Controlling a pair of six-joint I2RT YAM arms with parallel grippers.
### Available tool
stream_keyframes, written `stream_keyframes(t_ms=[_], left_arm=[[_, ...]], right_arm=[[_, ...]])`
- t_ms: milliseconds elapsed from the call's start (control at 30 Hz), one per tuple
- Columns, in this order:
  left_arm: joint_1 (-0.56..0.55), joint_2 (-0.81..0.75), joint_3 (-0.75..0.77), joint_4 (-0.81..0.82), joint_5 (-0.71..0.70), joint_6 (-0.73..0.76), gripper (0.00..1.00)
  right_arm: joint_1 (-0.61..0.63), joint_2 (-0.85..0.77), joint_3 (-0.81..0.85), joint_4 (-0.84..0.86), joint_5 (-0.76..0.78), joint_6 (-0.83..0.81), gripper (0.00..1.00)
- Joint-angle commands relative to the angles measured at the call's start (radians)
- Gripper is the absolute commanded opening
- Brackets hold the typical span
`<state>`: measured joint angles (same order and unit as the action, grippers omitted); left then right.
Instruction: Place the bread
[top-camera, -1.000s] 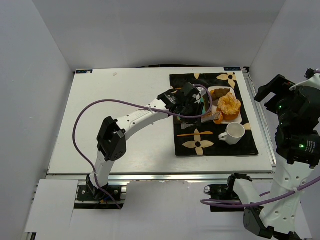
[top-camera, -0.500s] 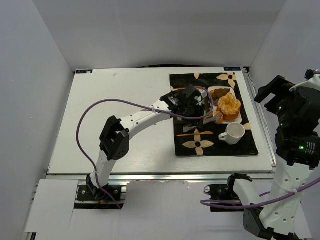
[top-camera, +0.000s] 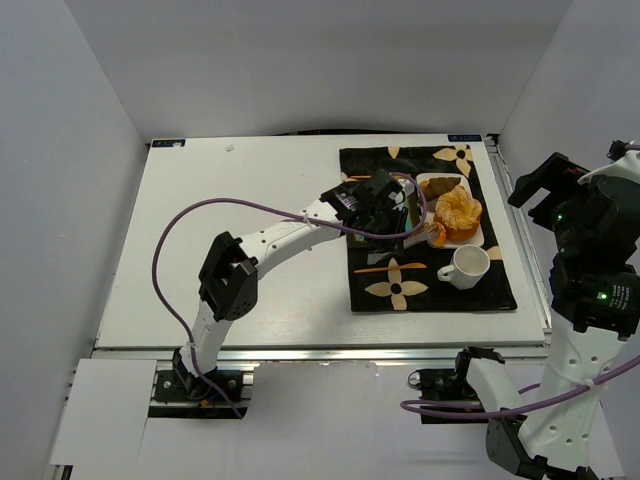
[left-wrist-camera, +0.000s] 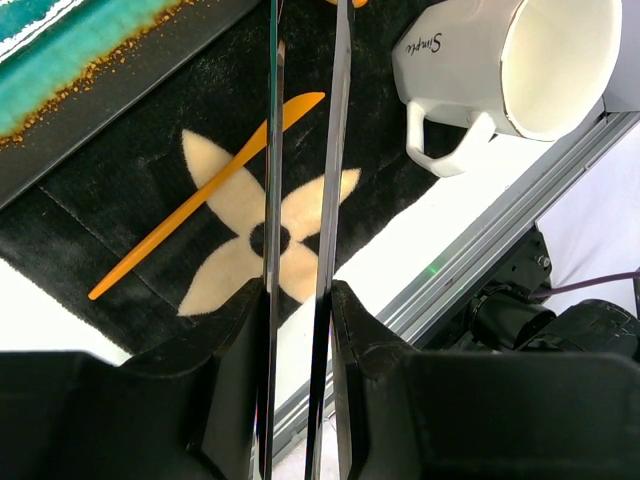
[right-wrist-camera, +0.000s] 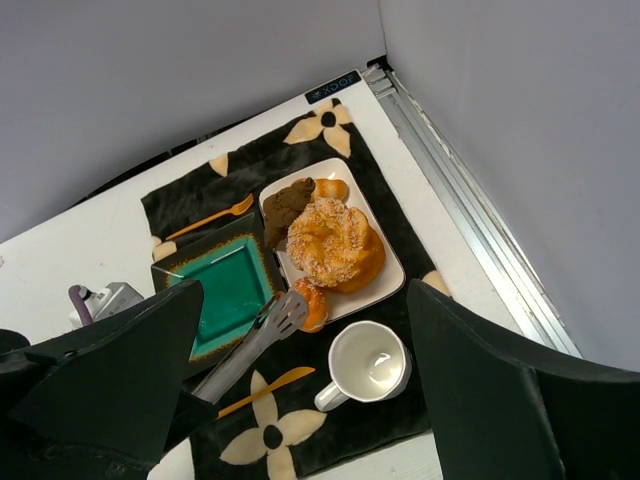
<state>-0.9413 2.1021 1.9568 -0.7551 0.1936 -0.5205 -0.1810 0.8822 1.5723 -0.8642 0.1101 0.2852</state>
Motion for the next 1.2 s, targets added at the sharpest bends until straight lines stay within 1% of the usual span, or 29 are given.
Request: stream_keyframes(t_ms=[0, 100, 200, 467, 500, 600, 767, 800, 967, 1167], left_arm=[[-0.007, -0.102, 0.001, 0.011, -0.006, -0.006, 0.25], [-0.007, -0.117, 0.034, -0.009, -0.005, -0.004, 0.25], [-0.007, -0.145, 0.054, -0.035, -0.048, -0.003, 0.25], [-0.002, -0.234, -0.028, -0.035, -0.127, -0.007, 0.25], [0.001, -0.252, -0.054, -0.030, -0.152, -0.006, 0.25], [0.019, -0.270, -0.117, -0.009, -0.158, -0.012, 0.26], [0.039, -0.260, -0.148, 0.026, -0.180, -0.030, 0.26], [0.042, -0.255, -0.145, 0.030, -0.224, -0.029, 0.26], [0.067, -0.226, -0.139, 0.019, -0.284, -0.007, 0.26], [0.098, -0.203, -0.188, 0.060, -0.257, -0.009, 0.26]], right_arm=[[0.002, -0.012, -0.009, 0.037, 0.011, -0.001, 0.89], [0.002, -0.014, -0.011, 0.037, 0.008, 0.002, 0.89], [0.003, -0.014, -0.012, 0.037, 0.003, 0.003, 0.89], [0.003, -0.020, -0.028, 0.047, -0.009, 0.020, 0.89], [0.002, -0.020, -0.032, 0.048, -0.012, 0.023, 0.89], [0.003, -0.023, -0.041, 0.051, -0.020, 0.029, 0.89], [0.003, -0.023, -0.038, 0.051, -0.024, 0.038, 0.89], [0.002, -0.023, -0.032, 0.053, -0.026, 0.043, 0.89], [0.002, -0.023, -0.023, 0.045, -0.027, 0.037, 0.89], [0.002, -0.028, -0.032, 0.041, -0.024, 0.032, 0.89]])
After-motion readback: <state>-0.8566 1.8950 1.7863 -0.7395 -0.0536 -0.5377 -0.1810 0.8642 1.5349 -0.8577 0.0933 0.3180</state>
